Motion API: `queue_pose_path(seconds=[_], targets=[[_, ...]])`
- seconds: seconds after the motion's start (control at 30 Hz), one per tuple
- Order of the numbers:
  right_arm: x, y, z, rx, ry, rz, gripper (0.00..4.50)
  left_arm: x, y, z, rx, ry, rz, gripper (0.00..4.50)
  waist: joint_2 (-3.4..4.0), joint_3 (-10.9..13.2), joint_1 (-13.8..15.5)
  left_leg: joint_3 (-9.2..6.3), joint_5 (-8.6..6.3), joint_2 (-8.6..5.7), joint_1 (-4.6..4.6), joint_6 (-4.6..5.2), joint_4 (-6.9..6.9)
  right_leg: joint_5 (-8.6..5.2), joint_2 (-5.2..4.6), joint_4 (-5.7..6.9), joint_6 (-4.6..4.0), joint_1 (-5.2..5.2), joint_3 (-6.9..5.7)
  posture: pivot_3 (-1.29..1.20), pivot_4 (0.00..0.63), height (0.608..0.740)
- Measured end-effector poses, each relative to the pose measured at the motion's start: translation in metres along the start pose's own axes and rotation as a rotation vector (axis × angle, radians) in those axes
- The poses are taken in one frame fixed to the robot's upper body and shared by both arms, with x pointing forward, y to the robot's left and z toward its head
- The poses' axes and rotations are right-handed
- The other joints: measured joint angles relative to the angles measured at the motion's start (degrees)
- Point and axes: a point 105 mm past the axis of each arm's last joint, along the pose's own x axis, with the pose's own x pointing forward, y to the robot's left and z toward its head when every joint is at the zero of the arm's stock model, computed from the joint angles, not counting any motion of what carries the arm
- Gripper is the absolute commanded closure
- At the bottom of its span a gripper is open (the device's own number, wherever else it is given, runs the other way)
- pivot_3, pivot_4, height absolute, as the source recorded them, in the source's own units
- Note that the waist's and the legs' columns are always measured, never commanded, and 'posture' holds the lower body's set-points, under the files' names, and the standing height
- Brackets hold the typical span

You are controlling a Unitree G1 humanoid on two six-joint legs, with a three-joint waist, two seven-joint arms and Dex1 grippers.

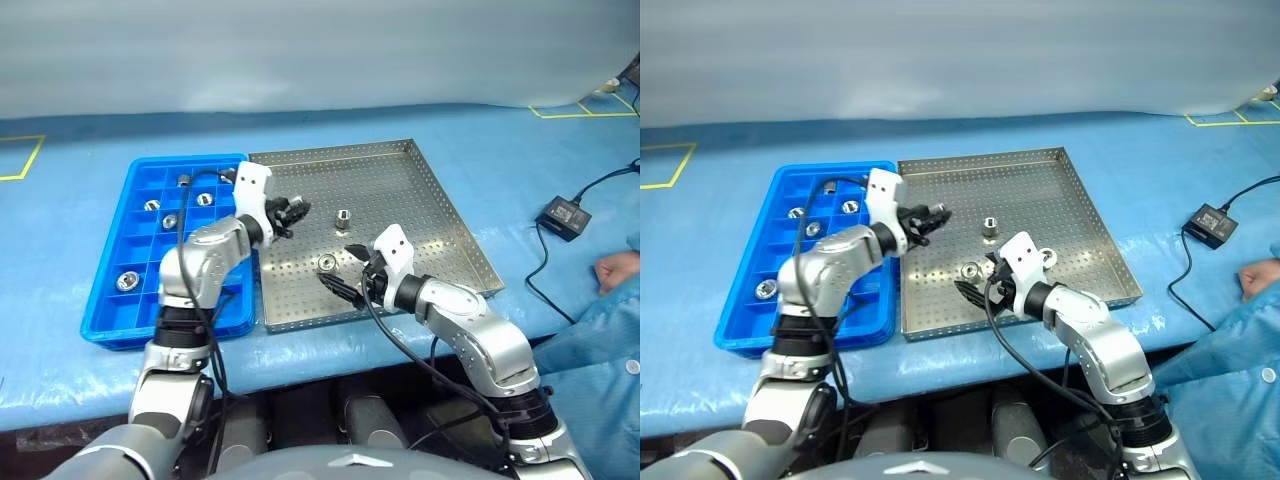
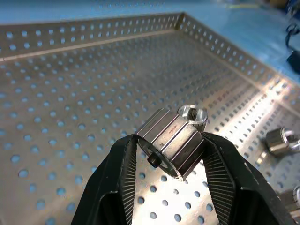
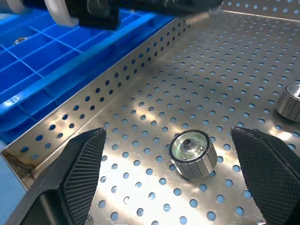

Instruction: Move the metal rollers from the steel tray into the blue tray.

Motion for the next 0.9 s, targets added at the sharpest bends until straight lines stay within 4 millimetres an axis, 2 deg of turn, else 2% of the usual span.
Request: queue_pose_path(seconds=[0.13, 0.3, 0.37, 0.5, 0.83, 0.9], targets=[[0.004, 0.01, 0.012, 0.023, -0.055, 0.076, 0.0, -0.039, 0.038, -0.001, 0.065, 0.021, 0.223, 2.55, 0.0, 0.01, 0.27, -0.06, 0.02, 0.07, 0.03, -0.03, 0.01, -0.05, 0.07, 0.04, 0.03, 0.01, -0.06, -0.07, 0.15, 0.74], [0.005, 0.009, 0.015, 0.015, -0.059, 0.072, 0.0, -0.098, 0.102, 0.0, 0.092, -0.004, 0.723, 2.55, -0.02, 0.01, 1.58, -0.02, 0.03, 0.01, -0.02, -0.05, 0.06, 0.0, -0.04, -0.02, 0.03, 0.03, -0.05, -0.04, 0.15, 0.74], [0.005, 0.009, 0.016, 0.012, -0.061, 0.074, 0.0, -0.11, 0.111, -0.002, 0.089, -0.015, 0.821, 2.55, -0.04, 0.0, 2.41, -0.04, 0.03, -0.04, -0.02, -0.05, 0.06, 0.03, -0.07, -0.03, -0.02, 0.05, -0.06, -0.03, 0.15, 0.74], [0.006, 0.009, 0.02, -0.005, -0.063, 0.077, 0.0, -0.112, 0.115, -0.009, 0.068, -0.014, 0.876, 2.55, -0.07, -0.01, 4.06, -0.04, 0.03, -0.04, -0.05, -0.05, 0.09, 0.05, -0.07, -0.04, -0.05, 0.04, -0.09, -0.03, 0.15, 0.74], [0.004, 0.001, 0.023, -0.026, -0.063, 0.035, 0.0, -0.11, 0.131, -0.033, 0.076, 0.081, 0.966, 2.55, -0.08, -0.01, 3.92, 0.0, 0.03, -0.01, -0.06, -0.05, 0.04, 0.05, -0.05, -0.04, -0.08, -0.01, -0.09, -0.03, 0.15, 0.74], [0.004, 0.0, 0.023, -0.028, -0.062, 0.029, 0.0, -0.111, 0.131, -0.034, 0.077, 0.087, 0.967, 1.95, -0.08, -0.01, 3.92, 0.0, 0.03, -0.01, -0.06, -0.05, 0.04, 0.05, -0.06, -0.04, -0.08, 0.0, -0.09, -0.03, 0.15, 0.74]])
